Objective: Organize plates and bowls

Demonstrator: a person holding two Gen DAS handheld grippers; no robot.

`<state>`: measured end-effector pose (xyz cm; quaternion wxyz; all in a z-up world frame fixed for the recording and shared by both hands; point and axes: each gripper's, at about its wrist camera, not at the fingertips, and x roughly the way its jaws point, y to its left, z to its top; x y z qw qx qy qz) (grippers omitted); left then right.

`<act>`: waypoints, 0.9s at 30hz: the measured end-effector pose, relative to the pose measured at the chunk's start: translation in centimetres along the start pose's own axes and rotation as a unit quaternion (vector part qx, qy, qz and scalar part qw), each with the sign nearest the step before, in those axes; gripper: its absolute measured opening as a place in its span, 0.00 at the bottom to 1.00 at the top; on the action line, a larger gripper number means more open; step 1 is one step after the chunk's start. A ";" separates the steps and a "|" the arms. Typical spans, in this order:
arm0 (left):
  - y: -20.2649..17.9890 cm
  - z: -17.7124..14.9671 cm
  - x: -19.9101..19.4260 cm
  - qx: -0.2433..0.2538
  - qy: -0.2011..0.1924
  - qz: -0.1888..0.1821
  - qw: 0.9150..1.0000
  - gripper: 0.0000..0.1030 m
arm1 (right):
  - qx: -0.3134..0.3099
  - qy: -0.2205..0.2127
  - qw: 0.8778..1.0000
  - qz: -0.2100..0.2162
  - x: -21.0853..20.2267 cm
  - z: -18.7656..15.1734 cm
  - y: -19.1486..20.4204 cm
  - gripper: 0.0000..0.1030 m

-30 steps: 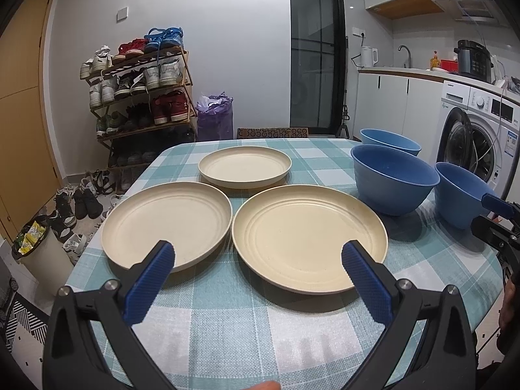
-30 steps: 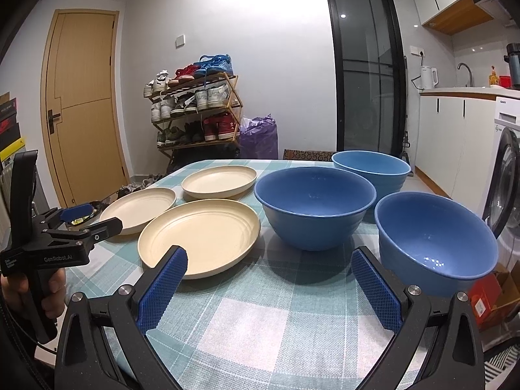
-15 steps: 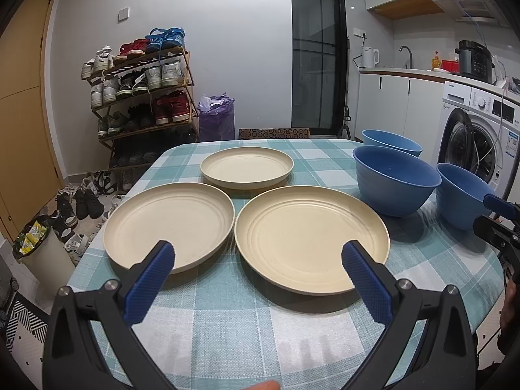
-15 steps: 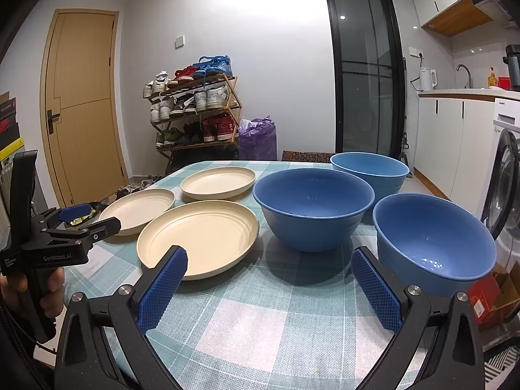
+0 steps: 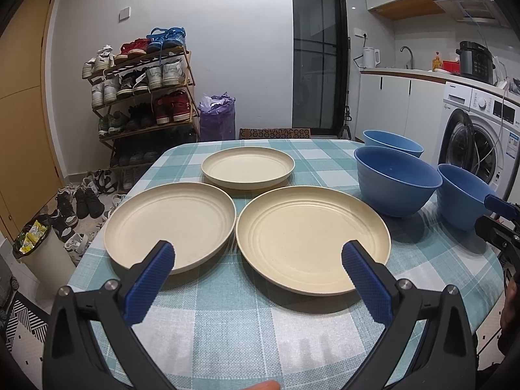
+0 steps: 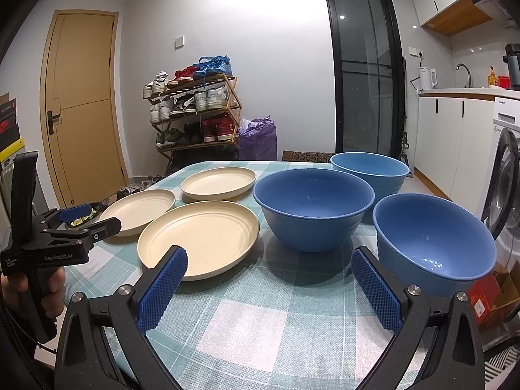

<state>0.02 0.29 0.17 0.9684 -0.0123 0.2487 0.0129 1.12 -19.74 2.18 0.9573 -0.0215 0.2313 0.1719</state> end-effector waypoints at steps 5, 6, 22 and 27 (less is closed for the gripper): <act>0.4 0.1 0.1 -0.002 -0.001 0.006 1.000 1.00 | 0.001 0.002 1.000 0.002 0.1 0.0 -0.1 1.00; 0.5 0.1 0.1 -0.004 -0.002 0.008 1.000 1.00 | 0.000 0.004 1.000 0.002 0.2 0.1 -0.2 1.00; 0.6 0.1 0.5 -0.009 0.006 0.007 1.000 1.00 | 0.008 0.008 1.000 -0.005 0.5 0.5 -0.7 1.00; 0.8 0.0 0.7 -0.010 0.009 0.008 1.000 1.00 | 0.012 0.011 1.000 -0.006 0.9 0.5 -1.0 1.00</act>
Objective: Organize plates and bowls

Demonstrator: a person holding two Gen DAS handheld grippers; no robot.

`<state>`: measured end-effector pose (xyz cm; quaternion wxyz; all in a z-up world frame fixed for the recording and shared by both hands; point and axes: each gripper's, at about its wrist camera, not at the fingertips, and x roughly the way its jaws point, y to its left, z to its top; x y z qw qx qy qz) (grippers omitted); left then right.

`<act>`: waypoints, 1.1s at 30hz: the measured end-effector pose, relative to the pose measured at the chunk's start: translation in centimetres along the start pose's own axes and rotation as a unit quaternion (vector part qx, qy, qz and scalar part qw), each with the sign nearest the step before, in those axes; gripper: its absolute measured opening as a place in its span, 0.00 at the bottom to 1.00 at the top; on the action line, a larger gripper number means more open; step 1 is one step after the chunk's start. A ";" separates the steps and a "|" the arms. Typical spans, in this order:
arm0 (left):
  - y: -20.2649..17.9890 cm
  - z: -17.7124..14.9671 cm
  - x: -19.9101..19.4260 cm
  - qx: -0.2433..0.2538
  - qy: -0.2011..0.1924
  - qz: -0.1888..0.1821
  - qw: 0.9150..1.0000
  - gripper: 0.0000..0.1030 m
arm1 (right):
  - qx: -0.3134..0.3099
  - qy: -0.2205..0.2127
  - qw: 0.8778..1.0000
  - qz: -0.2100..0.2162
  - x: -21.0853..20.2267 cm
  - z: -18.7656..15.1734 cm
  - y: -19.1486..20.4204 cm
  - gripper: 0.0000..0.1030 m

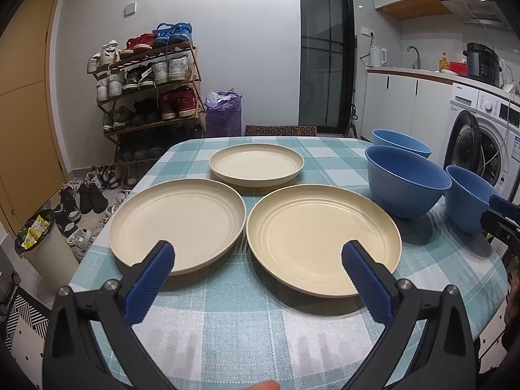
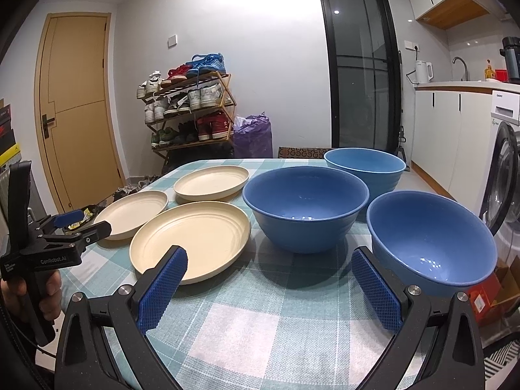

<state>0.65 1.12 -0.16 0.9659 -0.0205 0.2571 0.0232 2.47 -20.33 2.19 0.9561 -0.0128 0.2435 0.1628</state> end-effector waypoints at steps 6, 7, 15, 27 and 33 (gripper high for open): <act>0.3 0.1 0.5 -0.007 0.006 -0.002 1.000 1.00 | 0.008 0.005 1.000 -0.001 0.6 0.3 -0.6 1.00; 0.4 0.1 0.5 -0.009 0.007 -0.003 1.000 1.00 | 0.009 0.006 1.000 0.001 0.6 0.4 -0.7 1.00; 0.4 1.2 0.7 -0.001 0.003 -0.001 1.000 1.00 | -0.012 0.006 1.000 0.012 0.7 1.6 -0.3 1.00; 0.9 3.7 0.8 -0.007 -0.003 0.004 1.000 1.00 | -0.017 -0.002 1.000 0.016 1.4 4.9 0.3 1.00; 1.6 4.7 1.1 -0.015 -0.001 0.008 1.000 1.00 | -0.032 0.000 0.999 0.018 1.9 6.5 0.9 1.00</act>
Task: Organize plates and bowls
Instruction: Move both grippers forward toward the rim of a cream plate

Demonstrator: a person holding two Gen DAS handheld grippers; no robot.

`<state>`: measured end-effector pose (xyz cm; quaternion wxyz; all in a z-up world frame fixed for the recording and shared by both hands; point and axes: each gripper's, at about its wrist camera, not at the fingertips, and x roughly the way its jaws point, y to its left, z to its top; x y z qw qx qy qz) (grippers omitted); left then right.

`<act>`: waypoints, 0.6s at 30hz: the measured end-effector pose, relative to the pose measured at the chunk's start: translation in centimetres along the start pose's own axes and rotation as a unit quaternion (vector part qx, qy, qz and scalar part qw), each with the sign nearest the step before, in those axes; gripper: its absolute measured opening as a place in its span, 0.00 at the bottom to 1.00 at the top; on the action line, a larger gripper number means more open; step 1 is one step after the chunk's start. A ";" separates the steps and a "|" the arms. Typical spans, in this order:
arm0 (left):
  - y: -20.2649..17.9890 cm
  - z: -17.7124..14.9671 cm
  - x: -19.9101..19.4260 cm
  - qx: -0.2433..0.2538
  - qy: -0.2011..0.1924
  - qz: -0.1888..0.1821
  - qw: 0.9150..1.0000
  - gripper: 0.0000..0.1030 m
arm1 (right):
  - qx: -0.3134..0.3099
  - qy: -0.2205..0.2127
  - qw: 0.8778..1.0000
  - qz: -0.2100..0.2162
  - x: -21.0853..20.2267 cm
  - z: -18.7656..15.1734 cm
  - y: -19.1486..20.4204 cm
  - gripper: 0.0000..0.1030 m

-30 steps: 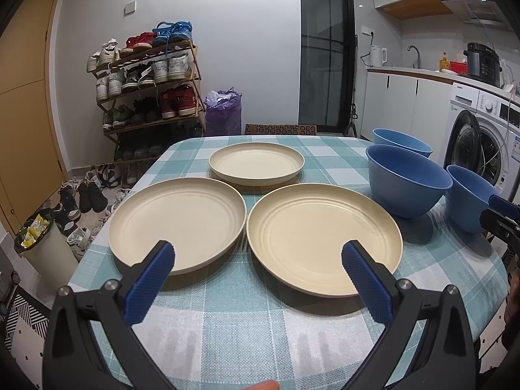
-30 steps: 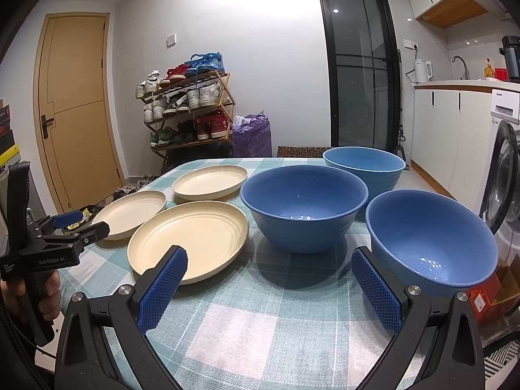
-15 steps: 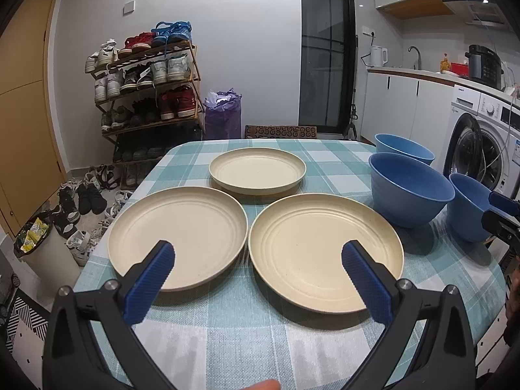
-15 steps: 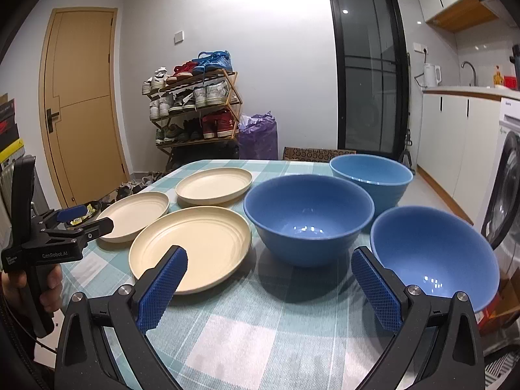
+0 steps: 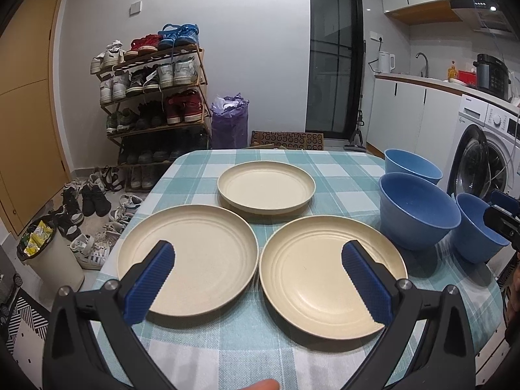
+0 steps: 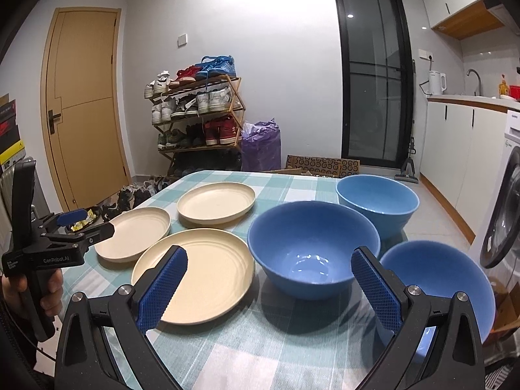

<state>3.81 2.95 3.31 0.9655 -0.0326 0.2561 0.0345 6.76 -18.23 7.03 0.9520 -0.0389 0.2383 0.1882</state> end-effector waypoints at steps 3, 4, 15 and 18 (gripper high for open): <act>0.4 0.8 0.2 -0.002 0.002 -0.002 1.000 1.00 | -0.007 0.002 1.000 0.004 0.3 1.0 0.2 1.00; 0.5 1.1 0.4 -0.003 0.004 -0.001 1.000 1.00 | -0.010 0.003 1.000 0.007 0.5 1.5 0.3 1.00; 1.6 4.1 2.1 0.004 0.014 0.023 1.000 1.00 | -0.024 0.009 0.999 0.029 2.2 6.1 1.2 1.00; 1.8 4.7 2.5 0.010 0.012 0.029 0.999 1.00 | -0.027 0.010 0.999 0.032 2.8 7.3 1.7 1.00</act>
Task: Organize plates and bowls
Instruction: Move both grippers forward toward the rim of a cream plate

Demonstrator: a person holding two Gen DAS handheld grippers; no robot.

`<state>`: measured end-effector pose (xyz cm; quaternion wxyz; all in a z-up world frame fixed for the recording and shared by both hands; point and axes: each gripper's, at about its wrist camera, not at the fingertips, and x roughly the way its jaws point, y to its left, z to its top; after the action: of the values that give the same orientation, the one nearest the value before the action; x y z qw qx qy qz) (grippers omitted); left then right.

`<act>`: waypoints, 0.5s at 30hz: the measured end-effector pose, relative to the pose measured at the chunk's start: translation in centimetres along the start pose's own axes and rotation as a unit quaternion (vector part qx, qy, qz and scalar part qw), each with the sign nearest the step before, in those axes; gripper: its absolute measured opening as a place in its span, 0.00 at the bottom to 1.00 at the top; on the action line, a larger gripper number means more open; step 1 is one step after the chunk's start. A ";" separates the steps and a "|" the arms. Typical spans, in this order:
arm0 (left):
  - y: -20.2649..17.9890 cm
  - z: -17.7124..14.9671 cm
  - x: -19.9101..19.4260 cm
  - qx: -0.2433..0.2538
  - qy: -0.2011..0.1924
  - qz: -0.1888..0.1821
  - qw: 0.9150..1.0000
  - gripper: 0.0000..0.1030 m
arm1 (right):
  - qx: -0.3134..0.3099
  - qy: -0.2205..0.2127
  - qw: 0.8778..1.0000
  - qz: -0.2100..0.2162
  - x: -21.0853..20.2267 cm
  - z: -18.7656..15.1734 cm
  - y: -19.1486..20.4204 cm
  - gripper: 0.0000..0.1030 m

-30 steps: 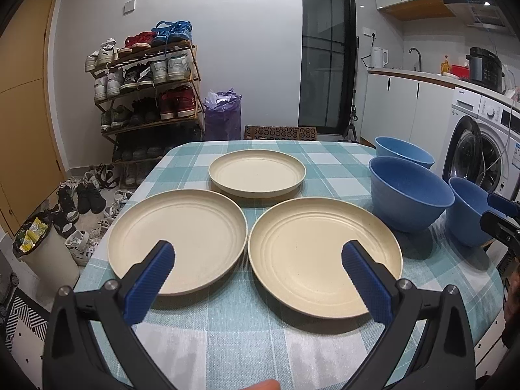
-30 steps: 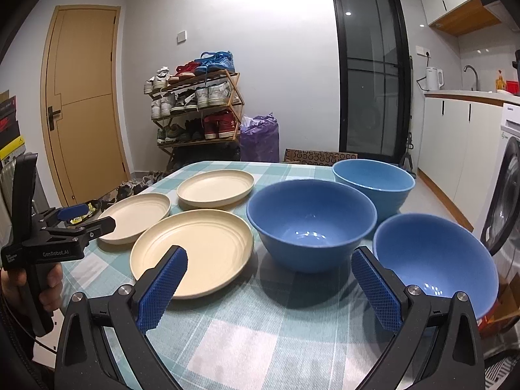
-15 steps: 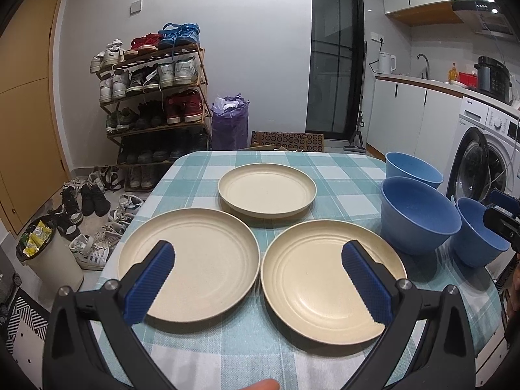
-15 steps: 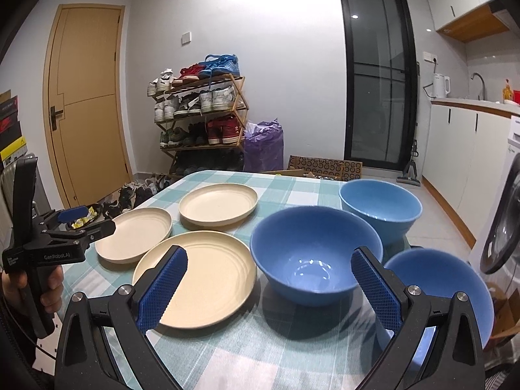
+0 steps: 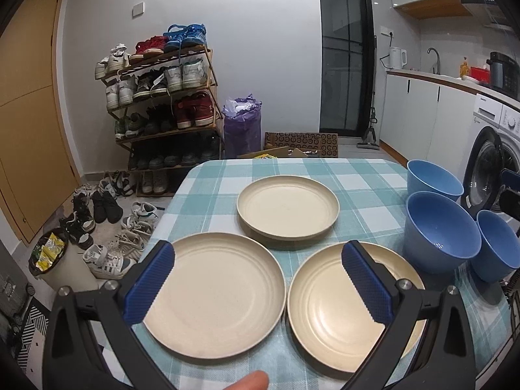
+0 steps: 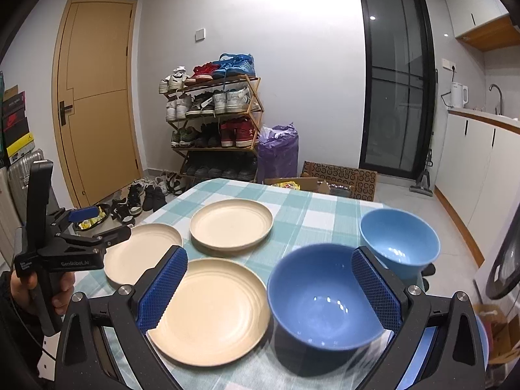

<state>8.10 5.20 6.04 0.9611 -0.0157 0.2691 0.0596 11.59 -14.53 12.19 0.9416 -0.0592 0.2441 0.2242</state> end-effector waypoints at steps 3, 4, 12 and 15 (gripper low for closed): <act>0.4 0.6 0.4 -0.006 -0.001 -0.010 1.000 1.00 | 0.000 0.000 1.000 0.008 0.6 1.2 0.2 1.00; 0.4 0.7 0.5 -0.007 -0.003 -0.010 1.000 1.00 | 0.000 0.000 1.000 0.008 0.7 1.5 0.2 1.00; 1.5 2.8 2.1 -0.017 0.023 -0.023 0.999 1.00 | -0.008 -0.002 1.000 0.018 2.1 4.9 1.6 1.00; 1.9 3.6 2.3 -0.019 0.016 -0.032 0.999 1.00 | -0.008 0.005 1.000 0.017 3.1 6.3 2.0 1.00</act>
<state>11.62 7.53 7.92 0.9578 -0.0435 0.2822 0.0340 15.86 -10.17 16.22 0.9361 -0.0638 0.2476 0.2416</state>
